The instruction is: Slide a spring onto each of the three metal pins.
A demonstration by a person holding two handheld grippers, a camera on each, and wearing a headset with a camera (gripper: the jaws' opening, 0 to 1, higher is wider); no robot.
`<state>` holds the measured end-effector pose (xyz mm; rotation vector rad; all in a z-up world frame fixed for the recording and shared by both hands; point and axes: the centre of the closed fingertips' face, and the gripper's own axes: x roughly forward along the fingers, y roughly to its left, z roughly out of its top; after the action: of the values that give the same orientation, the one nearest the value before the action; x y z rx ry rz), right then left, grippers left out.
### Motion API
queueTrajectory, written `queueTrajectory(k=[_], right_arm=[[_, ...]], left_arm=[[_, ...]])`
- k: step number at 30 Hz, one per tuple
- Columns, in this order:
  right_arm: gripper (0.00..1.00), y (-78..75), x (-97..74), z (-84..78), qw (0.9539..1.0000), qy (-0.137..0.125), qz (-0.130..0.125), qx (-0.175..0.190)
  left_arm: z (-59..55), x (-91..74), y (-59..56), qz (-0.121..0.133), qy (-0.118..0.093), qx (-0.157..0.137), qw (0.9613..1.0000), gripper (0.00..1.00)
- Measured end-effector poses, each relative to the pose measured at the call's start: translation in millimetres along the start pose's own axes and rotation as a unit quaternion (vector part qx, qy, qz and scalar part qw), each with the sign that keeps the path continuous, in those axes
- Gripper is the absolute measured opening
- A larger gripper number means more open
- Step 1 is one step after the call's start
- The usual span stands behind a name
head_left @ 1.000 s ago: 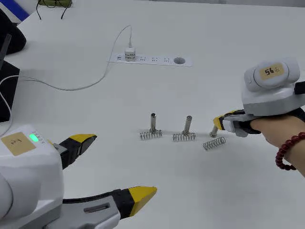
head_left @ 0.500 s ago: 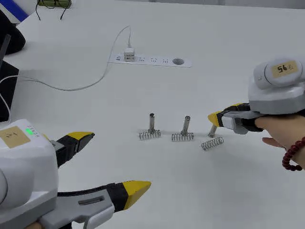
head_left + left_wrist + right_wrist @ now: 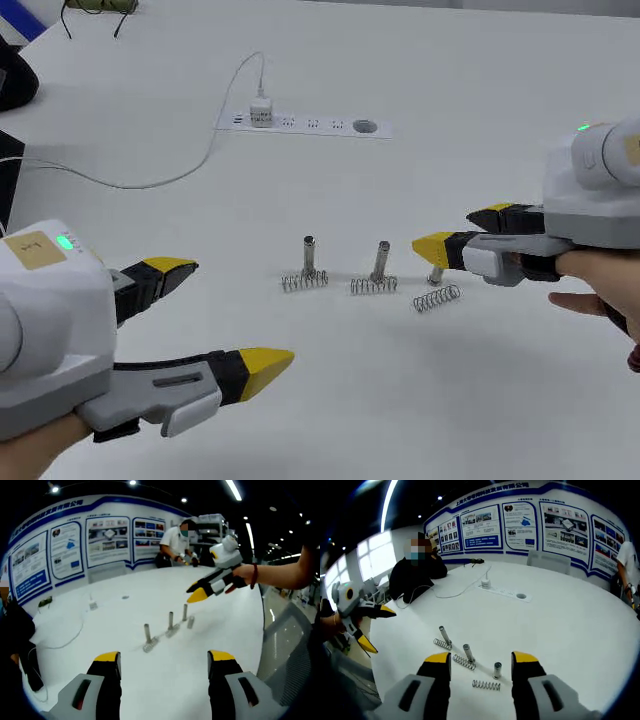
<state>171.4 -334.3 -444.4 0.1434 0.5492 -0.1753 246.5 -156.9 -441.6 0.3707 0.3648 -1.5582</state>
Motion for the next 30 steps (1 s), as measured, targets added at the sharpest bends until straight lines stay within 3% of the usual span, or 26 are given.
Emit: queueTrajectory(k=[6, 9, 13, 18, 30], right_arm=[[0.54, 8.2, -7.1, -0.7, 0.9997, -0.015, 0.019, -0.01], [0.55, 11.2, -9.7, -0.3, 0.9993, -0.027, 0.028, -0.003], [0.59, 16.3, -13.9, -3.6, 0.9987, -0.036, 0.034, -0.013], [0.61, 23.0, -19.5, -10.5, 0.998, -0.038, 0.045, -0.02], [0.63, 32.3, -24.6, -26.1, 0.997, -0.039, 0.062, -0.026]], left_arm=[[-3.2, 13.6, 11.3, -0.003, 0.004, 0.009, 0.9999, 0.64], [-4.8, 21.7, 13.0, -0.01, 0.011, 0.029, 0.9995, 0.64], [-14.0, 35.1, 17.6, -0.019, 0.031, 0.049, 0.9981, 0.6], [-19.7, 51.0, 22.1, -0.031, 0.035, 0.063, 0.9969, 0.56], [-27.2, 84.3, 27.9, -0.064, 0.037, 0.06, 0.9955, 0.43]])
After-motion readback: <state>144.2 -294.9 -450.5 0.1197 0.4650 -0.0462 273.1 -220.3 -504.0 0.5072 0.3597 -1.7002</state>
